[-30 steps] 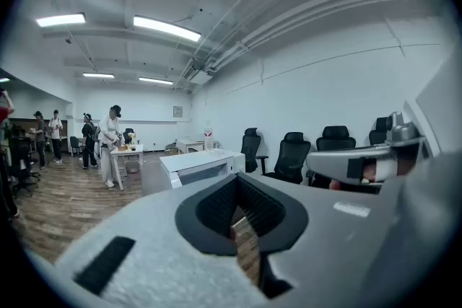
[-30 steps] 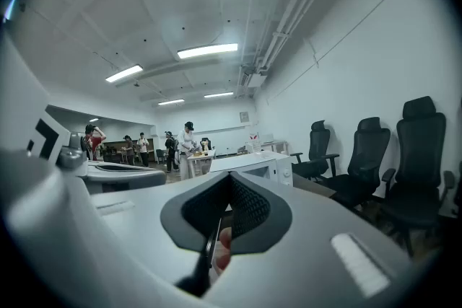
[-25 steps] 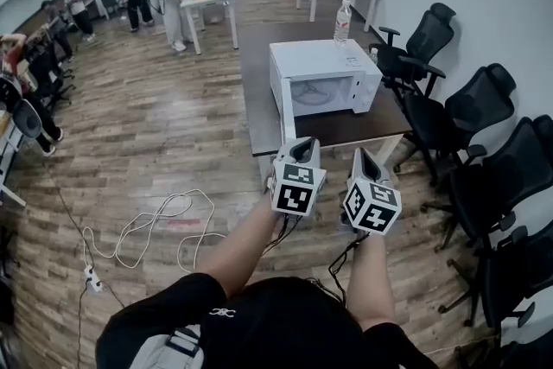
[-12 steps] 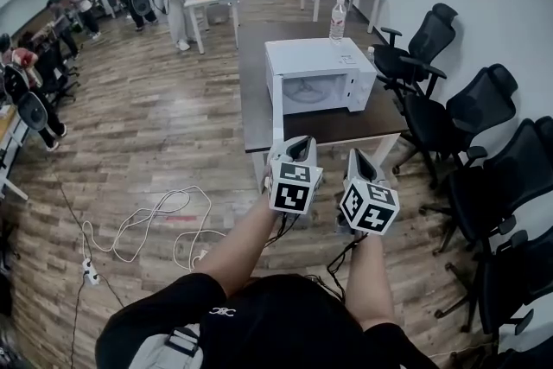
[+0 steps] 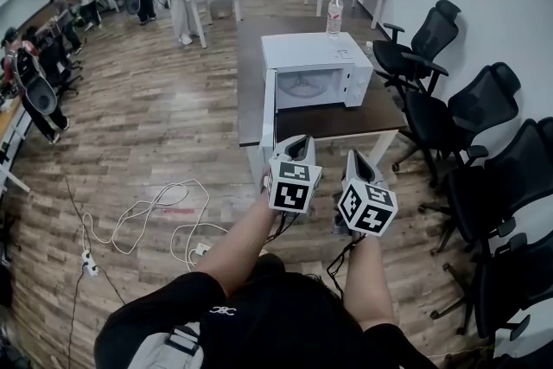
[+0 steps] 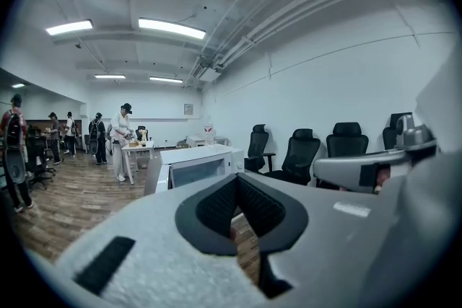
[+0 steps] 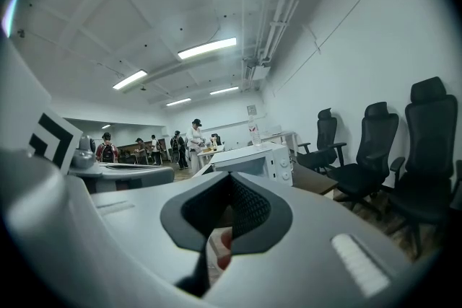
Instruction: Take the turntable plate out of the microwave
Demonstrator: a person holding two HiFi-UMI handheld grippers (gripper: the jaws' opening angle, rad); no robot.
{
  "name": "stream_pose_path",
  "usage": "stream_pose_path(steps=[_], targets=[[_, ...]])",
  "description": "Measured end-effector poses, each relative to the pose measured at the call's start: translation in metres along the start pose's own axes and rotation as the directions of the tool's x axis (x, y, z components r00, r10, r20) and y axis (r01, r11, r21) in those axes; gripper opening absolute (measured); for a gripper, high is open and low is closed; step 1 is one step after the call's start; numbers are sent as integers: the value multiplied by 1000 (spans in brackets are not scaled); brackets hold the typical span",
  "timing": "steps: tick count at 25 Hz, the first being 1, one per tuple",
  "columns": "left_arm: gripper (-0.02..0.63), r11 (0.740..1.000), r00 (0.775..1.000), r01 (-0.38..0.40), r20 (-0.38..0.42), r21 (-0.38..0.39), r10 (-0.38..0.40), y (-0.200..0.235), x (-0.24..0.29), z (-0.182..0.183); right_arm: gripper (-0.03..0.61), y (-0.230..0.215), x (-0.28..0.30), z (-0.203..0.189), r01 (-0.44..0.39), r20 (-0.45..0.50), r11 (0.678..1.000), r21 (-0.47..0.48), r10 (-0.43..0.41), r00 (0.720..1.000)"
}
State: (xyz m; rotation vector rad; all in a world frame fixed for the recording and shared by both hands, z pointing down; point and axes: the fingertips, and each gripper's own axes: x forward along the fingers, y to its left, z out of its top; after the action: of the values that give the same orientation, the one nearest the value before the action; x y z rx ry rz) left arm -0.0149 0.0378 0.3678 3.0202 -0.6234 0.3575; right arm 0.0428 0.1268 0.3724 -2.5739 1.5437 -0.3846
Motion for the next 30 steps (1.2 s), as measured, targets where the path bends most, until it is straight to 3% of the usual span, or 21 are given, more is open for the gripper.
stream_pose_path(steps=[11,20,30], targets=[[0,1000,1000,8,3,-16,-8,10,47,1,6,-18,37,-6,-1,-16,1000,-11,1,1000],[0,999,1000,18,25,-35,-17,22,110,18,6,-43,99,10,-14,-31,1000,-26,13,999],[0,997,1000,-15,-15,-73,14,56,182,17,6,-56,178,22,-60,-73,998,-26,58,996]])
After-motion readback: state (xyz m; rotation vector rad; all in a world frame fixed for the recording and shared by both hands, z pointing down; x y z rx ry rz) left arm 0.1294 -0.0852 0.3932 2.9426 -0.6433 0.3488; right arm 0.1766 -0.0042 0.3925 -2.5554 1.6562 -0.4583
